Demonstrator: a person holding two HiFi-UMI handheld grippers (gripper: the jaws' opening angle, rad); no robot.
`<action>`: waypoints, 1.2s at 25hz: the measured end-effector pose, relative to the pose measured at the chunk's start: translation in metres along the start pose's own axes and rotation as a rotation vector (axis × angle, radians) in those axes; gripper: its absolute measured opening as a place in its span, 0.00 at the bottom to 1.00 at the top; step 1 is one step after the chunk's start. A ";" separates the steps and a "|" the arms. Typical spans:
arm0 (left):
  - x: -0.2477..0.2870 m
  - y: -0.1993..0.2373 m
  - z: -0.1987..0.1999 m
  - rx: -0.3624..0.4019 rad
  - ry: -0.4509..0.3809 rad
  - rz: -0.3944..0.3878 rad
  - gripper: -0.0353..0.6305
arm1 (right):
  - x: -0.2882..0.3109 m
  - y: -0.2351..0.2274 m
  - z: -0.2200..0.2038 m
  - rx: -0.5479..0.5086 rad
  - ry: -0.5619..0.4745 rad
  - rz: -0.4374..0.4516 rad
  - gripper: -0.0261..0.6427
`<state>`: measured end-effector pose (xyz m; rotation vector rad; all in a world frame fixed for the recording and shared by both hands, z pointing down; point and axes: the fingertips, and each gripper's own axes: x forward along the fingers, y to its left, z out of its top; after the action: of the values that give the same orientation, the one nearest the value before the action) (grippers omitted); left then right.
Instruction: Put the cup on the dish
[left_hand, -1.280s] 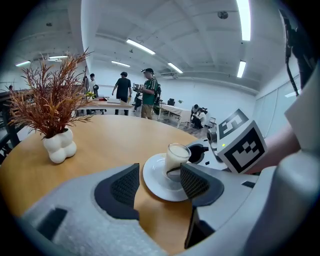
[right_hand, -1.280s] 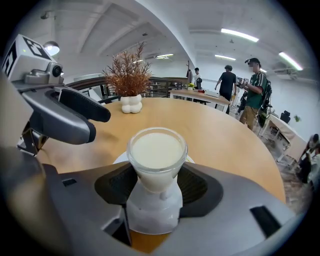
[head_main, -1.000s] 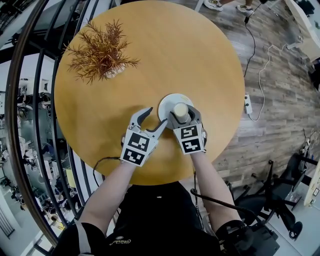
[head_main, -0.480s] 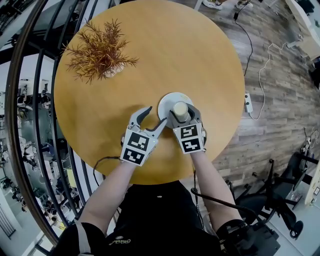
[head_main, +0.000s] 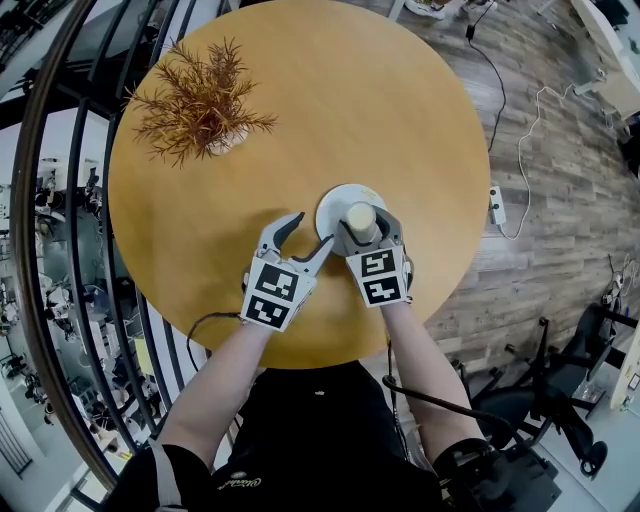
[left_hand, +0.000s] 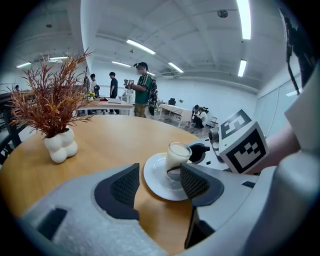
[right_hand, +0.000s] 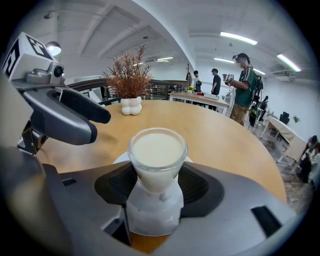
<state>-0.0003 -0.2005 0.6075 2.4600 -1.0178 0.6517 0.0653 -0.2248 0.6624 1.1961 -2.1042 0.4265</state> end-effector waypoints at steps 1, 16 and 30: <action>0.000 0.001 -0.001 -0.001 0.000 0.000 0.44 | 0.001 0.001 0.000 0.006 0.000 0.001 0.41; 0.000 0.000 -0.004 -0.003 0.005 -0.004 0.44 | 0.002 0.007 -0.004 0.057 -0.011 0.023 0.46; 0.001 -0.004 -0.003 0.001 0.004 -0.006 0.44 | -0.004 0.005 -0.010 0.049 0.004 0.020 0.46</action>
<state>0.0024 -0.1968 0.6096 2.4606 -1.0081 0.6543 0.0669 -0.2140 0.6666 1.2015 -2.1156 0.4916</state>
